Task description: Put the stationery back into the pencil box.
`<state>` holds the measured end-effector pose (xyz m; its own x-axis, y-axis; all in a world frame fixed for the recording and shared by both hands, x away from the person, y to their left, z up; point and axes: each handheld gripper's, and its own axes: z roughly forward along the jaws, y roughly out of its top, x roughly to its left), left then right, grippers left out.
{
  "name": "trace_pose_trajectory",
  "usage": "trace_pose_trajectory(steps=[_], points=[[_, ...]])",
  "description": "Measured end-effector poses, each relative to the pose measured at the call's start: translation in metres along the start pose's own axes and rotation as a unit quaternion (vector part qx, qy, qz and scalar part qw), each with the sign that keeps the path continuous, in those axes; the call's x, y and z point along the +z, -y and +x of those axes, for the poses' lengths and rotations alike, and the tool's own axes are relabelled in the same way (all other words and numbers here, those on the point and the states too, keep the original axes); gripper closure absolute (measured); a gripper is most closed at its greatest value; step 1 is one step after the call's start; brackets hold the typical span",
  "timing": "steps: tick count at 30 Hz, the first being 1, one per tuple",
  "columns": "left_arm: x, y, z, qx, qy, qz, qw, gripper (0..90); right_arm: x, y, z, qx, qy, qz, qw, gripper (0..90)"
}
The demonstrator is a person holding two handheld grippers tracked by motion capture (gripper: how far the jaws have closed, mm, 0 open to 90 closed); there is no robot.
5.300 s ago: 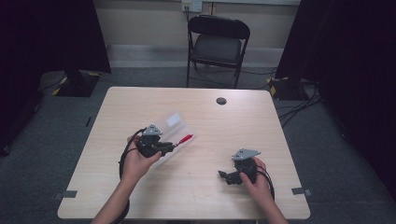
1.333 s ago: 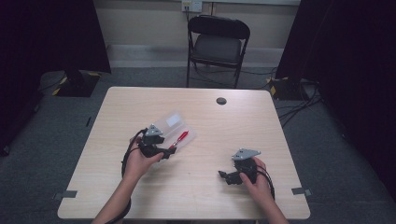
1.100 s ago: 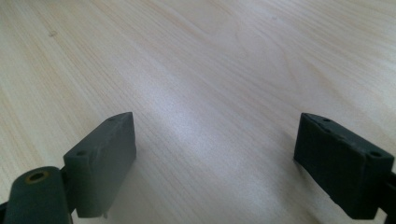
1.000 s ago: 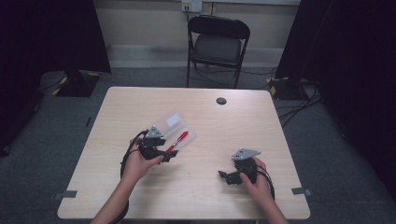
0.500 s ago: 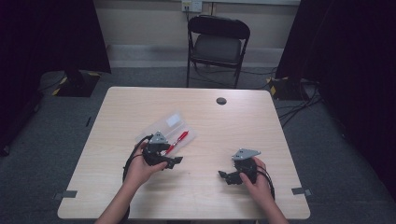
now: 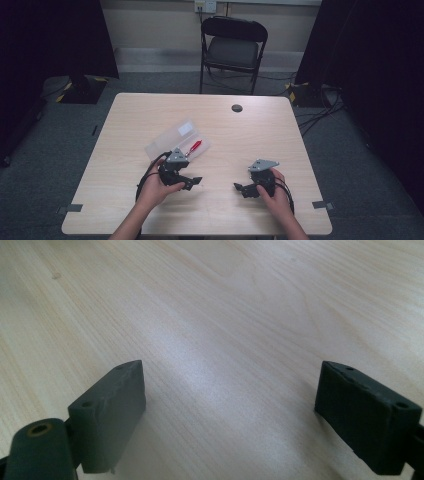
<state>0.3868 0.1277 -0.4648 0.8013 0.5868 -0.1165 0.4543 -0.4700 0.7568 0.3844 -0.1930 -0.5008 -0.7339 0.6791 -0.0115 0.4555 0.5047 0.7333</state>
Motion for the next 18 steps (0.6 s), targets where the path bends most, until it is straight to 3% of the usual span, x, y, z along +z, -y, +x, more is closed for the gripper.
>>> trace_pose_trajectory(steps=[9, 18], points=[[0.009, 0.005, -0.014, 0.007, 0.016, 0.008, 0.9998, 19.8, 0.000, 0.000, 0.000, 0.000, 0.000, 0.000, 1.0000, 11.8], [0.025, 0.015, -0.027, 0.030, 0.033, 0.025, 0.9987, 19.8, 0.000, 0.000, 0.000, 0.000, 0.000, 0.000, 1.0000, 11.8]])
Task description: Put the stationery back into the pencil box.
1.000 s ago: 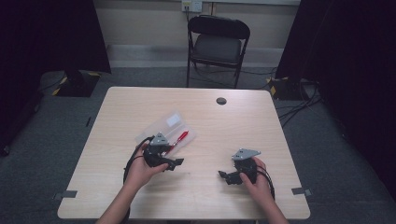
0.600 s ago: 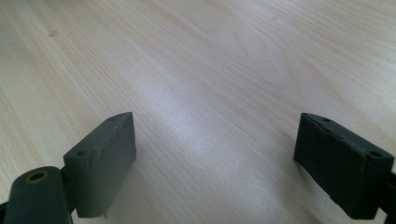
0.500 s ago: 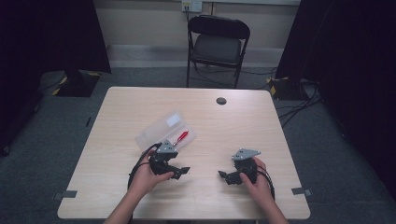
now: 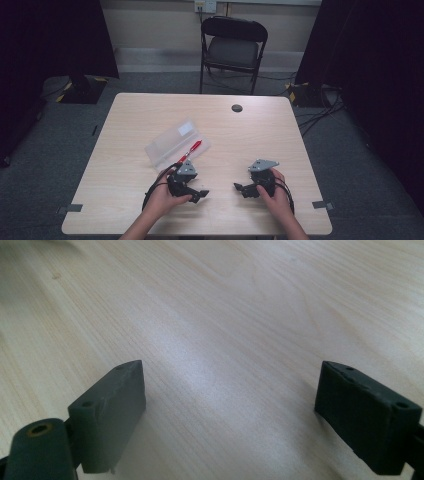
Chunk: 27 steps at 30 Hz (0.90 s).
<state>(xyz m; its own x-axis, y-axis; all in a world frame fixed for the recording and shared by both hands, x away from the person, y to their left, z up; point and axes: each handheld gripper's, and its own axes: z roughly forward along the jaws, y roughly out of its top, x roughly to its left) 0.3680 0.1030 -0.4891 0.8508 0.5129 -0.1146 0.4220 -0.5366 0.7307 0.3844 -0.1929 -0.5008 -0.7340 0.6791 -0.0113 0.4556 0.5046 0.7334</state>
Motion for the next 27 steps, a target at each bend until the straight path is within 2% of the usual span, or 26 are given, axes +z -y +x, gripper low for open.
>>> trace_pose_trajectory(steps=[2, 3, 9, 11, 12, 13, 15, 19, 20, 21, 25, 27], points=[[0.003, 0.002, -0.003, 0.003, 0.003, -0.003, 1.0000, 19.8, 0.000, 0.000, 0.000, -0.001, 0.000, 0.000, 1.0000, 11.8], [0.004, 0.003, -0.004, 0.010, 0.004, 0.005, 0.9999, 19.8, 0.000, 0.000, 0.000, -0.001, 0.000, 0.000, 1.0000, 11.8], [0.007, 0.005, -0.009, 0.030, -0.002, 0.004, 0.9995, 19.3, 0.000, 0.000, 0.000, -0.001, 0.000, 0.000, 1.0000, 11.8], [0.007, 0.005, -0.010, 0.030, -0.002, 0.001, 0.9996, 19.4, 0.000, 0.000, 0.000, -0.001, 0.000, 0.000, 1.0000, 11.8], [0.006, 0.005, -0.010, 0.036, -0.005, 0.008, 0.9993, 19.5, 0.000, 0.000, 0.000, -0.001, 0.000, 0.000, 1.0000, 11.8], [0.008, 0.006, -0.011, 0.030, 0.000, 0.001, 0.9995, 19.5, 0.000, 0.000, 0.000, -0.001, 0.000, 0.000, 1.0000, 11.9], [0.009, 0.007, -0.013, 0.032, -0.006, -0.001, 0.9995, 18.3, 0.000, 0.000, 0.000, -0.001, 0.000, 0.000, 1.0000, 11.8], [0.009, 0.008, -0.014, 0.044, -0.009, -0.001, 0.9990, 17.2, 0.000, 0.000, 0.000, -0.001, 0.000, 0.000, 1.0000, 11.8], [0.010, 0.009, -0.015, 0.036, -0.009, -0.012, 0.9992, 17.1, 0.000, 0.000, 0.000, -0.001, 0.000, 0.000, 1.0000, 11.8], [0.008, 0.008, -0.014, 0.049, -0.012, 0.002, 0.9988, 17.1, 0.000, 0.000, 0.000, 0.000, 0.000, 0.000, 1.0000, 11.8], [0.009, 0.008, -0.016, 0.061, -0.017, 0.007, 0.9980, 16.0, 0.000, 0.000, 0.000, 0.000, 0.000, 0.000, 1.0000, 11.8], [0.009, 0.008, -0.016, 0.061, -0.016, 0.006, 0.9980, 15.8, 0.000, 0.000, 0.000, 0.000, 0.001, 0.001, 1.0000, 11.8]])
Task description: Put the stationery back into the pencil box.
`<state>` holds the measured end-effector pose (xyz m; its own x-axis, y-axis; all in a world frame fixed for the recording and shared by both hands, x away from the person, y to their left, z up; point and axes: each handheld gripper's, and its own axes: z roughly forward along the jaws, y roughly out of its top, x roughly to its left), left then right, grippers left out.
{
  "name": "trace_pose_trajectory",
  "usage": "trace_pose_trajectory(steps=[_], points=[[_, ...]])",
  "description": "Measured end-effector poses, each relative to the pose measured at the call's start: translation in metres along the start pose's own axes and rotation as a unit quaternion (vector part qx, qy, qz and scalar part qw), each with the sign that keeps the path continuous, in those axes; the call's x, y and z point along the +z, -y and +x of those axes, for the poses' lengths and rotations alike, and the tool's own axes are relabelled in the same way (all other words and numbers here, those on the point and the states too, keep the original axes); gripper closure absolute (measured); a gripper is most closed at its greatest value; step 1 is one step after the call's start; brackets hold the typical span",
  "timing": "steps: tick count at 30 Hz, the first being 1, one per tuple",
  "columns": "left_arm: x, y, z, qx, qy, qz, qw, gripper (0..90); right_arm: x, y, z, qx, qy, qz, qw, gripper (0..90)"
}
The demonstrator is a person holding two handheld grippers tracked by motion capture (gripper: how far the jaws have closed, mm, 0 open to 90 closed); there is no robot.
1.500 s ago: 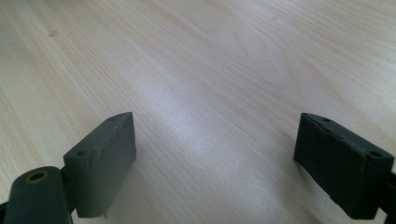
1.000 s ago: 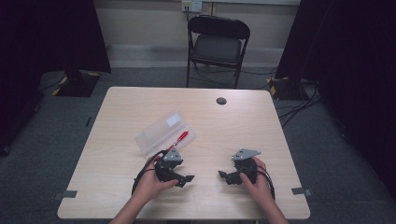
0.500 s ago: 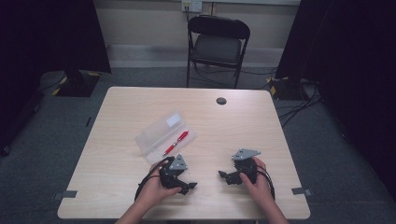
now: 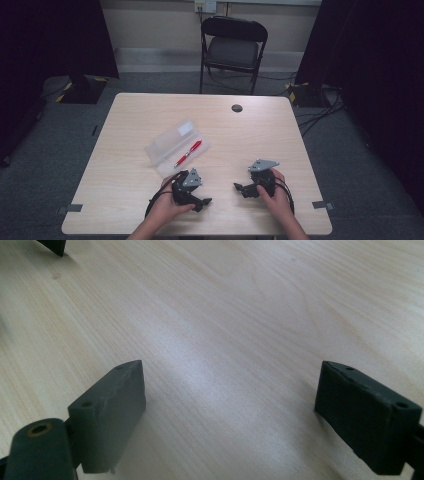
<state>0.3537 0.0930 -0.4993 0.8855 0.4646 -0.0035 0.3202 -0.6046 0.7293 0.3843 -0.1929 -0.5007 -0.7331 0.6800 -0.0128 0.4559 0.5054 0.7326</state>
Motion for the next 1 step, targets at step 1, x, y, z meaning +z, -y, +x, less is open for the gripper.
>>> trace_pose_trajectory(steps=[1], points=[[0.0000, 0.0000, 0.0000, 0.000, 0.000, 0.000, 1.0000, 15.8, 0.0000, 0.0000, 0.0000, 0.000, 0.000, 0.000, 1.0000, 11.9]])
